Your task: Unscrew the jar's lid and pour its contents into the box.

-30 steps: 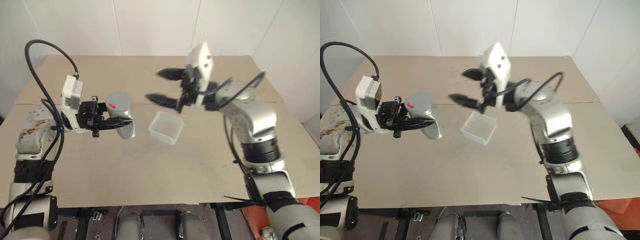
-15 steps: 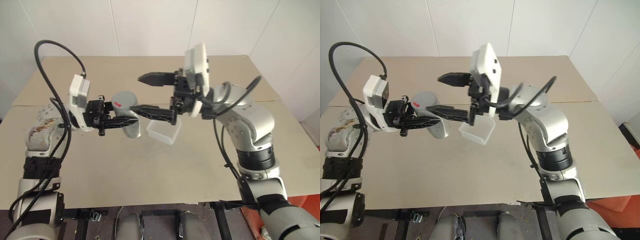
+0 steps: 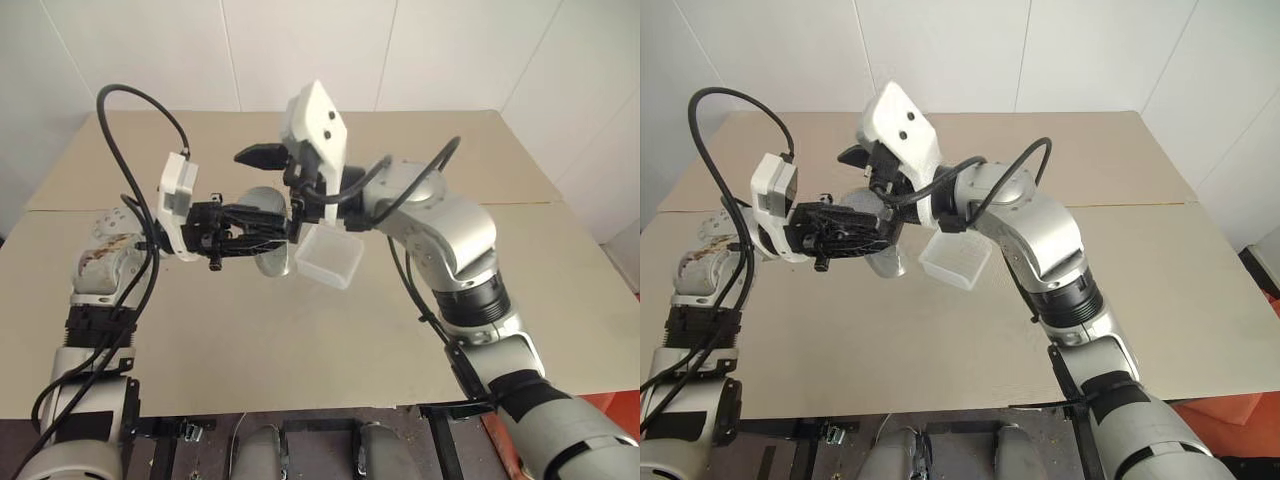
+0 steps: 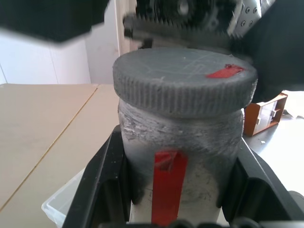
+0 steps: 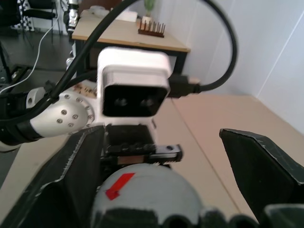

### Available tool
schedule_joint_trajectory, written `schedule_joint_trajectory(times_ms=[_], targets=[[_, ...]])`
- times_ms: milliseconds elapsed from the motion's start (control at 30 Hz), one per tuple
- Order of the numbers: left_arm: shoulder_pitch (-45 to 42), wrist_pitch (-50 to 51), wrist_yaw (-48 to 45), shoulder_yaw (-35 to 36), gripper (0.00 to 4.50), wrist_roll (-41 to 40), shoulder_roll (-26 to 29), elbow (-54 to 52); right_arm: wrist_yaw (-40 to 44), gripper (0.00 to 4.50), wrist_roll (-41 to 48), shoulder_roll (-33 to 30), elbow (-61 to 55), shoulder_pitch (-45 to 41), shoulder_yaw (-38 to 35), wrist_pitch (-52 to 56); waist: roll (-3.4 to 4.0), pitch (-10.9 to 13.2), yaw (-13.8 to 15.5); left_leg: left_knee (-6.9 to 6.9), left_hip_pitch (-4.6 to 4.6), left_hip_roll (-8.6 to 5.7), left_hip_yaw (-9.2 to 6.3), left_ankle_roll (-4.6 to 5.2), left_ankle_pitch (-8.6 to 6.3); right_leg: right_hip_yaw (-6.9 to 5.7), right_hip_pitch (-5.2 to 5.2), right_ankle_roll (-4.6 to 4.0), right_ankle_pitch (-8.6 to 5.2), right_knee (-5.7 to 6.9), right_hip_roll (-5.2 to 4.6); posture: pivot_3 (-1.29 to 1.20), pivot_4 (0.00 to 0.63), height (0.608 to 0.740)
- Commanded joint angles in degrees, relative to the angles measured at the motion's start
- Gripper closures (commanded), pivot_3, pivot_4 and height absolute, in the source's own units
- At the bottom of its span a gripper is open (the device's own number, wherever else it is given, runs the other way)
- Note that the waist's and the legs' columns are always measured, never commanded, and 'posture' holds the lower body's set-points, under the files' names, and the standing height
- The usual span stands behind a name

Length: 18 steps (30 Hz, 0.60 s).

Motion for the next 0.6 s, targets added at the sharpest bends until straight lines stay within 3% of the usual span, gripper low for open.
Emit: schedule_joint_trajectory(times_ms=[33,367,600], targets=[[-1.4,-0.9,-0.4,1.0,2.55,-0.3,0.4,-0.7,-0.2,0.03,1.4,0.2,-4.0,-0.6,-1.3,1.0,0.00,0.0,0.0,0.00,0.00,0.00,0.00,0.00,0.00,0.00,0.00,0.00,0.00,0.00,0.00,0.00,0.150,0.740],[-1.1,-0.3,-0.6,1.3,2.55,-0.4,1.1,-1.4,-2.2,0.03,-0.4,1.1,-1.4,-0.2,-1.9,0.7,0.00,0.0,0.0,0.00,0.00,0.00,-0.01,0.00,0.00,0.00,0.00,0.00,0.00,0.00,0.00,0.00,0.150,0.740],[-0.5,0.0,-0.6,2.2,2.55,-0.9,2.7,-2.0,-0.5,0.03,0.1,-3.8,-1.4,1.5,-4.1,0.5,0.00,0.0,0.0,0.00,0.01,0.00,-0.01,0.01,0.00,0.00,0.01,0.00,0.00,-0.01,0.00,0.00,0.150,0.740]])
